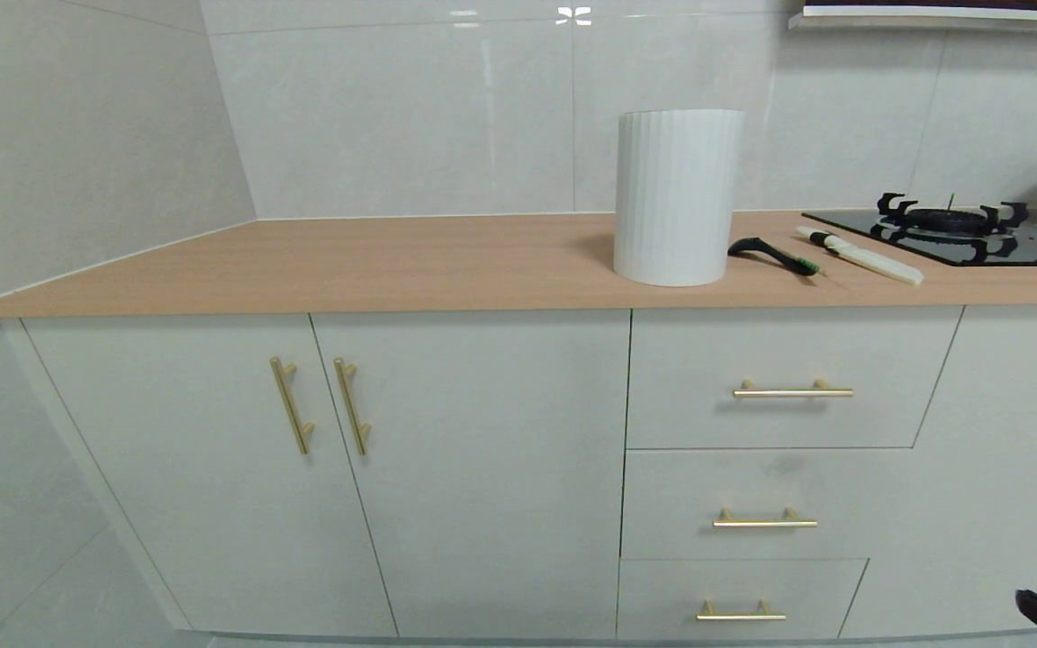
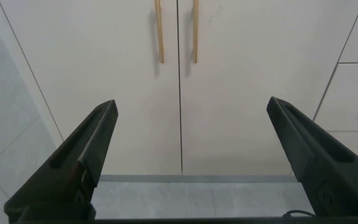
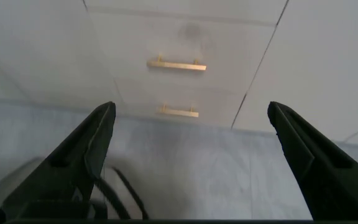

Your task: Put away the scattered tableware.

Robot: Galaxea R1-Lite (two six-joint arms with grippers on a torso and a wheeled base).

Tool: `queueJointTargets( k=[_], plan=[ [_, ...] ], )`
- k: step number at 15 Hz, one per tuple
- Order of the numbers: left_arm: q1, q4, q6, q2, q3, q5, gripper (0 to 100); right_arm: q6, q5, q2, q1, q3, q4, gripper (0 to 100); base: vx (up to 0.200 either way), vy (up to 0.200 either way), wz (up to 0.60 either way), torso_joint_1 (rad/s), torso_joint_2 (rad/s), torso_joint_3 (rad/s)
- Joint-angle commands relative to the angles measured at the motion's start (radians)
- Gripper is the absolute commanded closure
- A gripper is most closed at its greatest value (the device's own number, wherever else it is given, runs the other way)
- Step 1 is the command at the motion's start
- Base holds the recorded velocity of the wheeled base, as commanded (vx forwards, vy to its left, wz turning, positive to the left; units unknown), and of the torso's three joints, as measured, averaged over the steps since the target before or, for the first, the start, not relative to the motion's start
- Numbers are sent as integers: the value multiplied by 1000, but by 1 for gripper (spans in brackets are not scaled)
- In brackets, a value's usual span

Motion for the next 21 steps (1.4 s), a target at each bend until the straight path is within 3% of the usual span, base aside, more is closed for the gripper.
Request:
queueJointTargets(
  k=[1,7,14,18,21],
  plan=[
    [1,0,0,0,0,0,0,-13,-3,420,14,-136,-84,0,0,0,0,0,0,0],
    [1,0,-1,0,0,0,0,-26,-8,860,14,-274,-224,0,0,0,0,0,0,0],
    [1,0,0,0,0,0,0,-19,-18,1179,47,-412,-295,0,0,0,0,0,0,0],
    [1,0,-1,0,0,0,0,-11,-71,1371,49,-401,-526,0,0,0,0,0,0,0],
    [1,0,0,0,0,0,0,63,-72,1431,49,-410,-609,0,0,0,0,0,0,0]
  ],
)
